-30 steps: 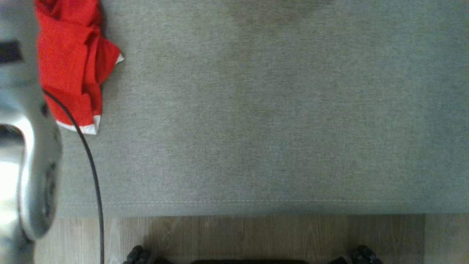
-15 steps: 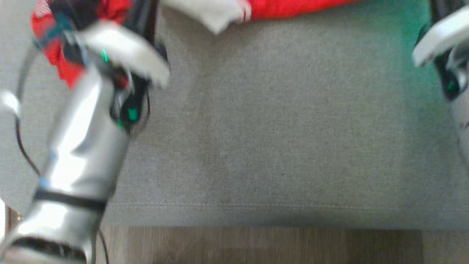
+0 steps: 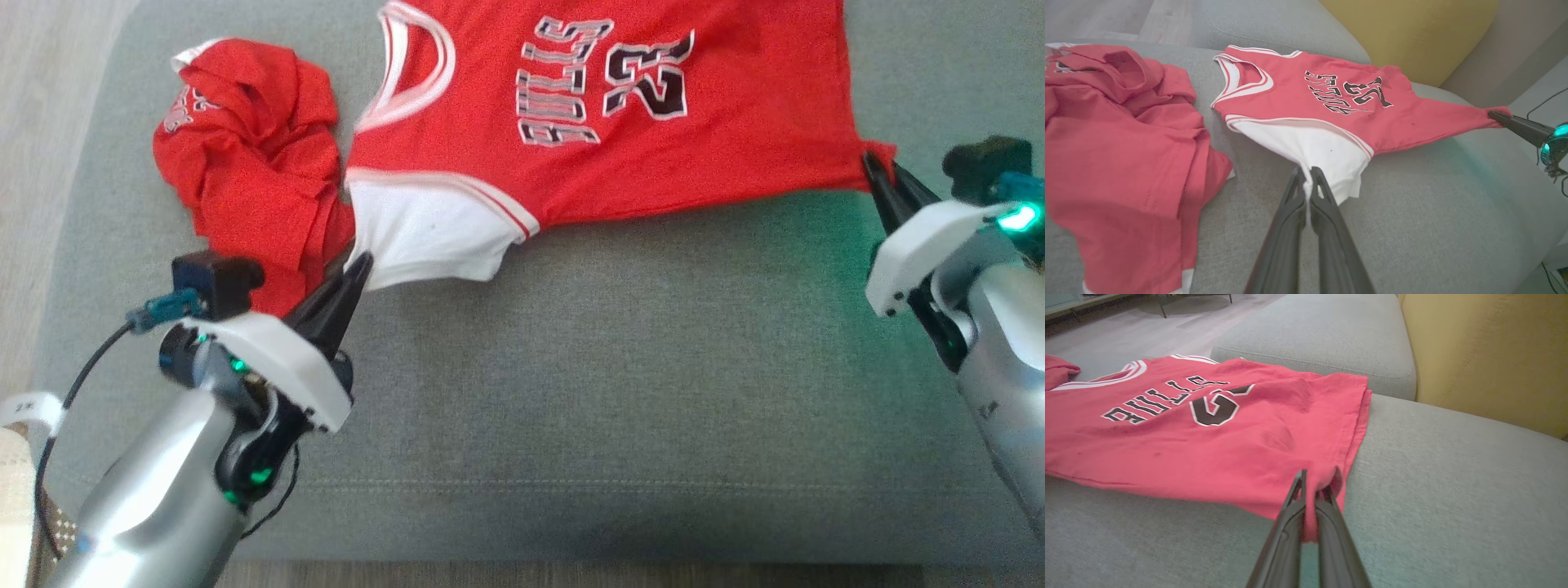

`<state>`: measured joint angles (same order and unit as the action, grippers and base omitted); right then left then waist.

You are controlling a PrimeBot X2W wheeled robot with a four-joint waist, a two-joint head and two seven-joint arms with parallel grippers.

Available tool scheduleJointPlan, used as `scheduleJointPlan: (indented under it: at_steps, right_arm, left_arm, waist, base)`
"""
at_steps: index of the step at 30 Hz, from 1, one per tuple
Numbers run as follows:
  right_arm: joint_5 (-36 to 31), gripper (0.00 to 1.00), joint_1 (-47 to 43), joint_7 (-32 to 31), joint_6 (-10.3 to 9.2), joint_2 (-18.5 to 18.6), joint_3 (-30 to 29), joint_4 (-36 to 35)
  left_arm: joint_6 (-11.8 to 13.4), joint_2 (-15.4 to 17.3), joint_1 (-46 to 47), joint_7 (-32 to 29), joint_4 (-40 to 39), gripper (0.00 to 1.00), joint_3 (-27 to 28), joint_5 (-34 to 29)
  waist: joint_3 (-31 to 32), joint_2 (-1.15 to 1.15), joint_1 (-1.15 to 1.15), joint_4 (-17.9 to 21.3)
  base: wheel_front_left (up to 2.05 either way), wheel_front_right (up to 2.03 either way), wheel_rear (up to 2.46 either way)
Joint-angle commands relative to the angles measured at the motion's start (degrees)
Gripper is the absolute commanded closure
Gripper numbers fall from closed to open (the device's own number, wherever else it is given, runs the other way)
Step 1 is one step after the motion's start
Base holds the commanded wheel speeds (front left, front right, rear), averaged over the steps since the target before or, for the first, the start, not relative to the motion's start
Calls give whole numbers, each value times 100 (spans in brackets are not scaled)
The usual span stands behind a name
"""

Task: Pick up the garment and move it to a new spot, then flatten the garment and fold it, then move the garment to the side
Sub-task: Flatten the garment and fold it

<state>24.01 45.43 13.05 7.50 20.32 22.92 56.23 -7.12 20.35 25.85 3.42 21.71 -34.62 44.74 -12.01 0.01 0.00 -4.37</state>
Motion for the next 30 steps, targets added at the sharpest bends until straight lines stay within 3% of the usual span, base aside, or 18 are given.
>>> scheduleJointPlan:
  at_steps: [1, 15, 23, 30]
  right_arm:
    - [-67, 100, -40, -22, -1, 141, 81, 2]
    - [115, 100, -215, -676, -1, 450, 458, 387]
    - [763, 100, -538, -1561, -1, 821, 1084, -158]
    - [1698, 100, -968, -2755, -1, 1498, 1676, -1026]
  left_arm:
    - [-35, 357, 69, -69, -286, 100, 188, 92]
    - [-36, 915, -355, -565, -1172, 100, -439, 361]
    - [-36, 1286, -601, -767, -1487, 100, -727, 699]
    - [-36, 1546, -860, -875, -1695, 100, -880, 947]
  waist:
    - [99, -1, 0, 14]
    - [170, -1, 0, -4]
    - [355, -1, 0, 107]
    - [616, -1, 0, 190]
  base:
    - [0, 0, 0]
    - [0, 0, 0]
    - [0, 0, 0]
    - [0, 0, 0]
